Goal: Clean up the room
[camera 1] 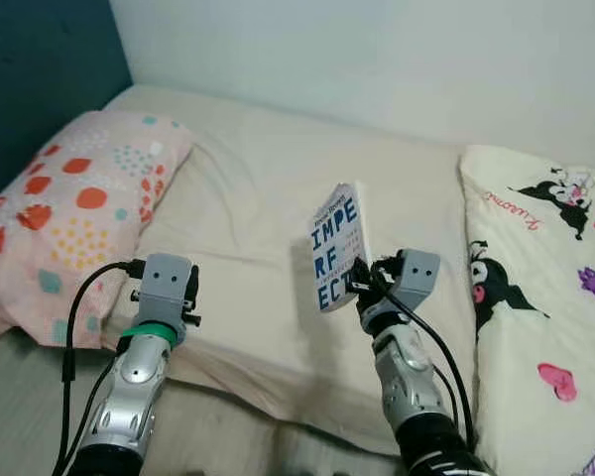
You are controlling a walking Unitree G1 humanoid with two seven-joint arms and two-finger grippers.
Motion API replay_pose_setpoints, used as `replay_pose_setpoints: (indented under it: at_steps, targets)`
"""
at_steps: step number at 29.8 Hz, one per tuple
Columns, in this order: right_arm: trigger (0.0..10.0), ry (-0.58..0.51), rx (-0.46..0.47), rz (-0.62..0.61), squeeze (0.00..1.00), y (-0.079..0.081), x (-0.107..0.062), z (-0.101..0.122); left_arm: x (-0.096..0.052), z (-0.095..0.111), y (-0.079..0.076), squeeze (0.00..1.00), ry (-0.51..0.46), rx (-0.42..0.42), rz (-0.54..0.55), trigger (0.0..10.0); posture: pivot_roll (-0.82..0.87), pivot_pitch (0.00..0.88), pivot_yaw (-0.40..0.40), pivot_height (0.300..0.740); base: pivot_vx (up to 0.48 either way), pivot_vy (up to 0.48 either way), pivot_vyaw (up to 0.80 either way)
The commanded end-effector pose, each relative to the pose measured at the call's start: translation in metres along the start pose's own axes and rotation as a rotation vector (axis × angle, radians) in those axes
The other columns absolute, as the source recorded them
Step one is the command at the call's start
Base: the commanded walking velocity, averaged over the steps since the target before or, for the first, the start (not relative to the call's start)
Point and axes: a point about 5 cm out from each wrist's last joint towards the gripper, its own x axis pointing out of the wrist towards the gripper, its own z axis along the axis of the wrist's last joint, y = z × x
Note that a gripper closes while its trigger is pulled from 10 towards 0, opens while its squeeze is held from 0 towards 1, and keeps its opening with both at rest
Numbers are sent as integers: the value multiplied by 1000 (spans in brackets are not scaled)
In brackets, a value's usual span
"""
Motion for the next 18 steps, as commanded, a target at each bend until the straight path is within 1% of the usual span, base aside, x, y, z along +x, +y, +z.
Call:
replay_pose_setpoints:
  at_steps: [1, 6, 13, 18]
  targets:
    - [10000, -2, 5, -5, 0, -1, 0, 0, -3, -5, -1, 0, 16, 2, -2, 10000, 87, 0, -1, 721, 0, 0, 0]
    - [10000, 26, -2, -27, 0, -4, -2, -5, -5, -8, -1, 0, 29, 8, -6, 10000, 85, 0, 4, 740, 0, 0, 0]
    - [10000, 98, -22, -60, 0, -5, -4, -16, -4, -10, 0, 0, 50, 10, 0, 10000, 92, 0, -1, 740, 0, 0, 0]
    - [10000, 108, -23, -58, 0, -3, -3, -17, -4, -13, 0, 0, 67, 7, 4, 10000, 93, 0, 0, 740, 0, 0, 0]
